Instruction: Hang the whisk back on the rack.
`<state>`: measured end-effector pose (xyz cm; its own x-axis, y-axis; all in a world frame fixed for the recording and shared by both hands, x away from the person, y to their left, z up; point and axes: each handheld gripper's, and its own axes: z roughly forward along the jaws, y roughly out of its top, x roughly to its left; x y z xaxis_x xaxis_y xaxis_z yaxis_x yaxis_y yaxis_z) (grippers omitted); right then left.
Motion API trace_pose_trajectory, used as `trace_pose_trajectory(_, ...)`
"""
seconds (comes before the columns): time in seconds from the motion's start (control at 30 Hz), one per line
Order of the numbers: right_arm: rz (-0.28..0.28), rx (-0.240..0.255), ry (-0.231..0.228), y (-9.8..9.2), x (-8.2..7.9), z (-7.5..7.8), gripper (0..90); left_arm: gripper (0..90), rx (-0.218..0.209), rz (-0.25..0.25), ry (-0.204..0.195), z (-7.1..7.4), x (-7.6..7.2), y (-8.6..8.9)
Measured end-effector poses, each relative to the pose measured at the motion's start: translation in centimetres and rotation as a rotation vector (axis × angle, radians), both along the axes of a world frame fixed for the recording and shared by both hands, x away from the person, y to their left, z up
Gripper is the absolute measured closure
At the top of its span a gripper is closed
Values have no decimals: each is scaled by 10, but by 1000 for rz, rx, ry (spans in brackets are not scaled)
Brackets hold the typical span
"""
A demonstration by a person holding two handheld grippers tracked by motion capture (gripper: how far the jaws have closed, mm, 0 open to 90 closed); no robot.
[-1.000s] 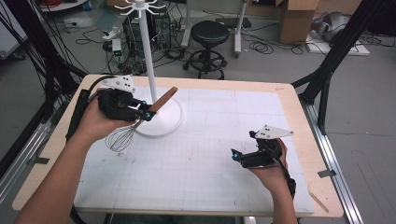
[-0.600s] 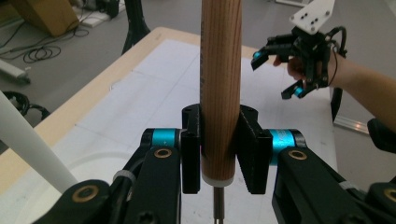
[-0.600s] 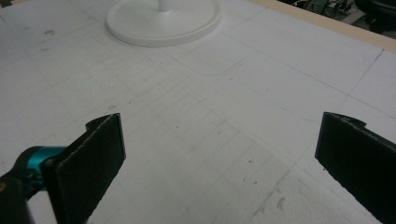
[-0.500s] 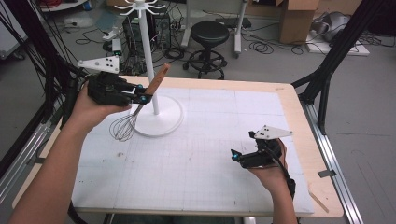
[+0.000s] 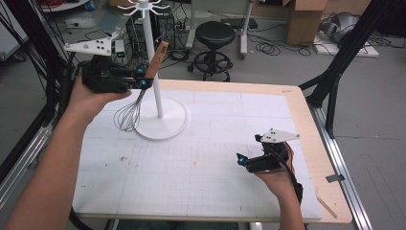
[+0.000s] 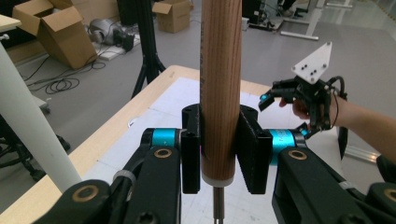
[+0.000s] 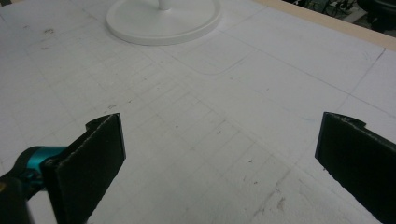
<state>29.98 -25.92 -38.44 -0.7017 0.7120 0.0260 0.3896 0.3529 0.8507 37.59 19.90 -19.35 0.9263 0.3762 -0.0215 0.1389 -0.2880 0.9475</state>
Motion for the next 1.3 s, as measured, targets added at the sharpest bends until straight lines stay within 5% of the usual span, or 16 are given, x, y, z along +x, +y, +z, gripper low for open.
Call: trace_pose_trajectory(1.3,-7,13,-2,-6,1,0,4,729,-23,124,32,33,41,-7)
